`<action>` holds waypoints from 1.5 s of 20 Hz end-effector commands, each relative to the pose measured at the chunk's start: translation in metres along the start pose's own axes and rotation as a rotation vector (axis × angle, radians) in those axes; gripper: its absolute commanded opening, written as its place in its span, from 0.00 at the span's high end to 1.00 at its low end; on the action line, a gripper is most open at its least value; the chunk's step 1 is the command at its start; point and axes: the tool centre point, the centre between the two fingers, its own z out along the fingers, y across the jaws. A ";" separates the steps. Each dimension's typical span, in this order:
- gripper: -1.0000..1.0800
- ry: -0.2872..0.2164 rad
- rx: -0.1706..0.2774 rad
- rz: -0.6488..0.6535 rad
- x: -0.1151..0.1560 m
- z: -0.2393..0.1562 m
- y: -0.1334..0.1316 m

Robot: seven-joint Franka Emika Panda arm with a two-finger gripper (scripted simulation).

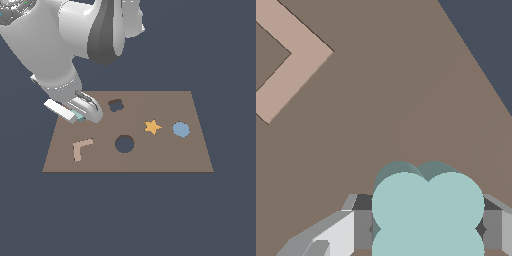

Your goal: Insert a designated object into the corresponding slot on a board.

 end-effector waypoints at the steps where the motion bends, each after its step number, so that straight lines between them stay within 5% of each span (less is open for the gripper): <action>1: 1.00 0.001 0.000 -0.059 -0.003 -0.001 -0.008; 18: 1.00 0.001 -0.001 -0.709 -0.071 -0.007 -0.073; 30: 1.00 0.000 -0.001 -0.915 -0.101 -0.009 -0.081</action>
